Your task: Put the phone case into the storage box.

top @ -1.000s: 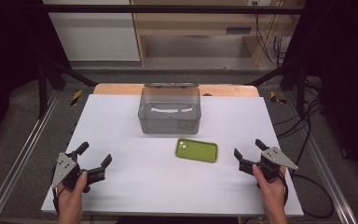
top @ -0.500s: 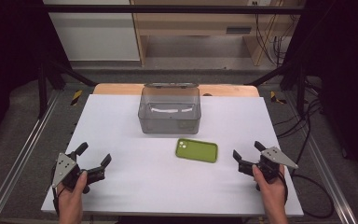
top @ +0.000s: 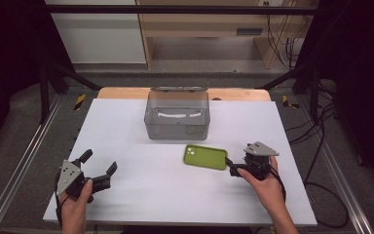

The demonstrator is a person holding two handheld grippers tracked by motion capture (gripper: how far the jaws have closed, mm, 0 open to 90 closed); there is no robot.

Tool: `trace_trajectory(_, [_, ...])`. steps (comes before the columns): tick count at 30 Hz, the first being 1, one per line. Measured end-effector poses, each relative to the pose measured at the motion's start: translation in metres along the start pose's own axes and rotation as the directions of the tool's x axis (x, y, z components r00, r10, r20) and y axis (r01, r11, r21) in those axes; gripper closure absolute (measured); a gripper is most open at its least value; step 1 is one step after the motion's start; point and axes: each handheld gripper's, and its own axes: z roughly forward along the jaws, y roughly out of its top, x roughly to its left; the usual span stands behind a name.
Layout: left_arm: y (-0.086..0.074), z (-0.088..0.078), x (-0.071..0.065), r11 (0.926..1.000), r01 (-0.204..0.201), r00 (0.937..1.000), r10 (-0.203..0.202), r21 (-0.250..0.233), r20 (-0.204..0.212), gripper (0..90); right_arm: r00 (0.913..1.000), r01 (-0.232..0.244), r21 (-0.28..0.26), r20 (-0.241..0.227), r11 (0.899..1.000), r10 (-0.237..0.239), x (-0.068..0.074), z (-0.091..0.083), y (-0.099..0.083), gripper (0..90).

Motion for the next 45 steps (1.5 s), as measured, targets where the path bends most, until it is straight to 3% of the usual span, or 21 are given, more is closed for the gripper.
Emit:
trace_trajectory(9, [0.000,0.001,0.000,1.0000,0.004,1.0000,-0.004,0.005,0.001,1.5,0.9985,0.043,0.099,-0.037,0.994,-0.040,0.009,0.021,0.019,5.7])
trace_trajectory(16, [0.000,0.001,0.000,1.0000,0.005,1.0000,-0.005,0.006,0.004,1.5,0.9937,0.089,0.180,-0.082,0.980,-0.076,0.019,0.037,0.030,9.9])
trace_trajectory(17, [0.000,0.001,0.000,1.0000,0.006,1.0000,-0.006,0.007,0.003,1.5,0.9911,0.113,0.204,-0.092,0.972,-0.096,0.022,0.040,0.032,14.0])
trace_trajectory(18, [0.000,0.001,0.000,1.0000,0.006,1.0000,-0.006,0.007,0.003,1.5,0.9911,0.113,0.204,-0.092,0.972,-0.096,0.022,0.040,0.032,14.0])
trace_trajectory(19, [0.000,0.001,0.000,1.0000,0.008,1.0000,-0.008,0.004,0.004,1.5,0.9903,0.121,0.223,-0.095,0.967,-0.102,0.023,0.043,0.034,19.7])
trace_trajectory(20, [0.000,0.001,0.000,1.0000,0.008,1.0000,-0.008,0.004,0.004,1.5,0.9903,0.121,0.223,-0.095,0.967,-0.102,0.023,0.043,0.034,19.7])
trace_trajectory(22, [0.000,0.001,0.000,1.0000,0.005,1.0000,-0.005,0.007,0.005,1.5,0.9888,0.128,0.233,-0.105,0.964,-0.106,0.024,0.045,0.033,32.4])
trace_trajectory(23, [0.000,0.001,0.000,1.0000,0.005,1.0000,-0.005,0.007,0.005,1.5,0.9888,0.128,0.233,-0.105,0.964,-0.106,0.024,0.045,0.033,32.4])
trace_trajectory(24, [0.000,0.001,0.000,1.0000,0.005,1.0000,-0.005,0.007,0.004,1.5,0.9870,0.138,0.236,-0.113,0.962,-0.114,0.023,0.046,0.033,42.7])
trace_trajectory(26, [0.000,0.000,0.000,1.0000,0.007,1.0000,-0.007,0.005,0.004,1.5,0.9860,0.141,0.235,-0.121,0.962,-0.115,0.023,0.046,0.033,45.8])
trace_trajectory(29, [0.000,0.000,0.000,1.0000,0.008,1.0000,-0.009,0.004,0.003,1.5,0.9823,0.155,0.230,-0.139,0.961,-0.126,0.023,0.043,0.032,65.8])
trace_trajectory(31, [0.000,0.000,0.000,0.9999,0.010,0.9999,-0.010,0.003,0.004,1.5,0.9811,0.158,0.225,-0.145,0.961,-0.127,0.023,0.042,0.032,70.9])
trace_trajectory(32, [0.000,0.001,0.001,0.9999,0.009,0.9999,-0.009,0.004,0.004,1.5,0.9788,0.168,0.230,-0.155,0.959,-0.134,0.024,0.041,0.032,78.2])
trace_trajectory(36, [0.000,0.001,0.001,0.9999,0.005,1.0000,-0.006,0.009,0.007,1.5,0.9760,0.176,0.242,-0.169,0.954,-0.137,0.024,0.042,0.030,85.1])
trace_trajectory(38, [0.000,0.001,0.001,0.9999,0.007,1.0000,-0.007,0.008,0.006,1.5,0.9738,0.187,0.265,-0.177,0.946,-0.143,0.024,0.044,0.028,89.0])
trace_trajectory(45, [0.000,0.001,0.000,1.0000,0.005,0.9999,-0.005,0.008,0.008,1.5,0.9691,0.211,0.291,-0.188,0.933,-0.160,0.026,0.046,0.025,90.0])
